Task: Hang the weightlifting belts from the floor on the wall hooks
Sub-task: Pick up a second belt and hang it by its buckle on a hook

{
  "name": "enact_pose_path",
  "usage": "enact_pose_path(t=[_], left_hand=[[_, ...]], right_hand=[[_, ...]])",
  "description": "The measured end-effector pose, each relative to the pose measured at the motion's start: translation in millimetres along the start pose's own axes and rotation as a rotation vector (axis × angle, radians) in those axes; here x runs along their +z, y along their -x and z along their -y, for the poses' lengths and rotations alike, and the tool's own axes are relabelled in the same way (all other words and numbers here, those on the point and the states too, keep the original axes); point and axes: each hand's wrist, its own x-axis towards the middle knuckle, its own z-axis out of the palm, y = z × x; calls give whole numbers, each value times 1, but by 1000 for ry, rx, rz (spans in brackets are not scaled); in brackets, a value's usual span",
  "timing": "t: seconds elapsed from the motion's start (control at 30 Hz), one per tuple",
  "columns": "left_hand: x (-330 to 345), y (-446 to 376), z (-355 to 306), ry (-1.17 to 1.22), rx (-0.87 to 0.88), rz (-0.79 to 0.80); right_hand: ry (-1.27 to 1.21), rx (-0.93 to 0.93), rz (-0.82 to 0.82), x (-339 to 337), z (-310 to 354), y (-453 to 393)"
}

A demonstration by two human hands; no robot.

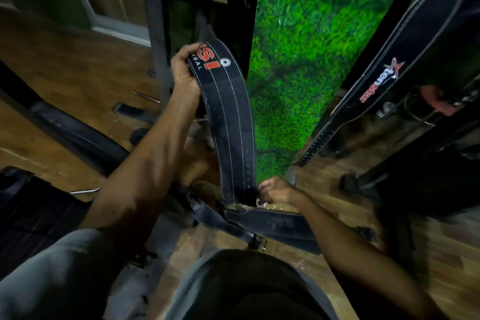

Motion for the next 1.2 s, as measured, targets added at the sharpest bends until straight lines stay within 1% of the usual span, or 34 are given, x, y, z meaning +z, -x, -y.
enact_pose_path(t=[0.07,0.13,0.2,0.23,0.3,0.33,0.37,0.4,0.43,0.47,0.53,0.6,0.7,0.77,0.8,0.87,0.93,1.0,1.1,1.13,1.2], left_hand=[[11,7,-12,5,-6,92],[16,16,-16,-44,-53,172],[18,23,-15,-74,-85,228],[17,25,-14,-69,-85,251],[20,31,-19,-39,-94,311],[20,32,-22,-82,-97,326],[20,36,-25,-168,-93,327],[21,41,-27,-251,-100,338],[22,46,-28,-330,-109,343],[22,51,-27,-406,-121,339],[17,55,-23,-548,-156,287],[10,64,-19,-708,-166,255],[-2,73,-10,-917,-90,362],[-7,80,-6,-944,-45,375],[-7,84,-8,-930,-55,372],[-6,93,-14,-831,-165,332],[-7,92,-22,-677,-251,204],[-2,83,-26,-584,-275,79],[7,68,-22,-600,-338,-116],[9,64,-20,-608,-345,-154],[12,63,-16,-649,-363,-178]], right_hand=[[-21,39,-17,-11,1,0],[-80,23,-132,-29,24,7],[-131,-75,-231,-48,58,7],[-168,-129,-260,-57,82,10],[-242,-252,-375,-73,128,12],[-290,-322,-426,-81,150,14],[-371,-388,-427,-87,174,23],[-440,-450,-366,-90,196,36],[-470,-484,-269,-93,218,49],[-485,-511,-178,-96,236,58],[-489,-511,-85,-100,262,67],[-450,-451,-35,-99,282,71],[-496,-347,26,-95,294,70],[-505,-374,-21,-92,291,65],[-493,-400,-48,-90,288,63],[-484,-470,-54,-84,278,61],[-445,-534,-21,-79,267,60],[-412,-560,0,-75,257,54],[-400,-538,4,-76,244,46],[-420,-528,14,-79,241,45],[-460,-485,16,-84,238,51]])
